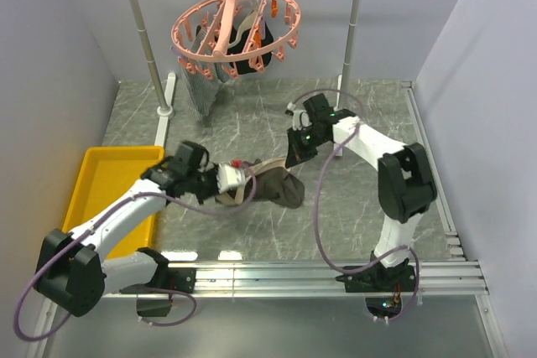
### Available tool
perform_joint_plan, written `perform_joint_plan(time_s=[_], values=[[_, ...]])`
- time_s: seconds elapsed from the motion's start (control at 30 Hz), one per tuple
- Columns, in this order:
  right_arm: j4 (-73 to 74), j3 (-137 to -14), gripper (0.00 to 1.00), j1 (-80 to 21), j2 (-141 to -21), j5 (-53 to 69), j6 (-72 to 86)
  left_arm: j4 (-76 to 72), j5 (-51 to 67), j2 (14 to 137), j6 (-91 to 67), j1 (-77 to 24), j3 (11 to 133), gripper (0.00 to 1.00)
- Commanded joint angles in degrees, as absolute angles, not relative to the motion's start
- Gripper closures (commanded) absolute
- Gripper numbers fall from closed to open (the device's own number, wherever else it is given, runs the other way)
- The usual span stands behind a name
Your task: Clip the underwear to the hanger
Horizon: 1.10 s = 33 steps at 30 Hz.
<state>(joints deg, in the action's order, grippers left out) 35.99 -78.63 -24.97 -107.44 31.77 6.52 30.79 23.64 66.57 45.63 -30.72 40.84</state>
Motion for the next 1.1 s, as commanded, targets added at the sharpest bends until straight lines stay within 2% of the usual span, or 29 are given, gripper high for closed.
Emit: perform_joint_plan(time_s=[0.0,0.13,0.33,0.43,0.63,0.87,1.07], values=[[38.40,-78.31,1.00,-22.51,-98.80,32.61,0.54,33.22,29.43,63.46,41.40,-24.10,49.11,1.00],[42.08,-78.22,1.00,-21.36,-93.09,32.78,-7.10,35.86,34.88,63.54,37.36,-14.71,55.18,1.00],[45.35,-78.49,1.00,-20.92,-84.04,32.70,-15.81,34.64,42.18,64.25,25.33,-8.10,62.13,1.00],[46.14,-78.84,1.00,-20.83,-78.16,31.12,-19.59,28.93,41.66,63.37,11.13,-5.81,64.51,1.00],[49.66,-81.30,1.00,-21.00,-72.87,29.80,-25.75,25.85,35.95,62.06,-1.56,-5.19,68.55,1.00],[43.78,-81.47,1.00,-21.00,-71.01,19.61,-28.83,24.09,38.76,61.78,4.47,-5.19,67.68,1.00],[38.32,-88.22,1.00,-21.01,-76.90,12.75,-29.53,21.79,35.86,65.30,11.59,-5.19,69.77,1.00]])
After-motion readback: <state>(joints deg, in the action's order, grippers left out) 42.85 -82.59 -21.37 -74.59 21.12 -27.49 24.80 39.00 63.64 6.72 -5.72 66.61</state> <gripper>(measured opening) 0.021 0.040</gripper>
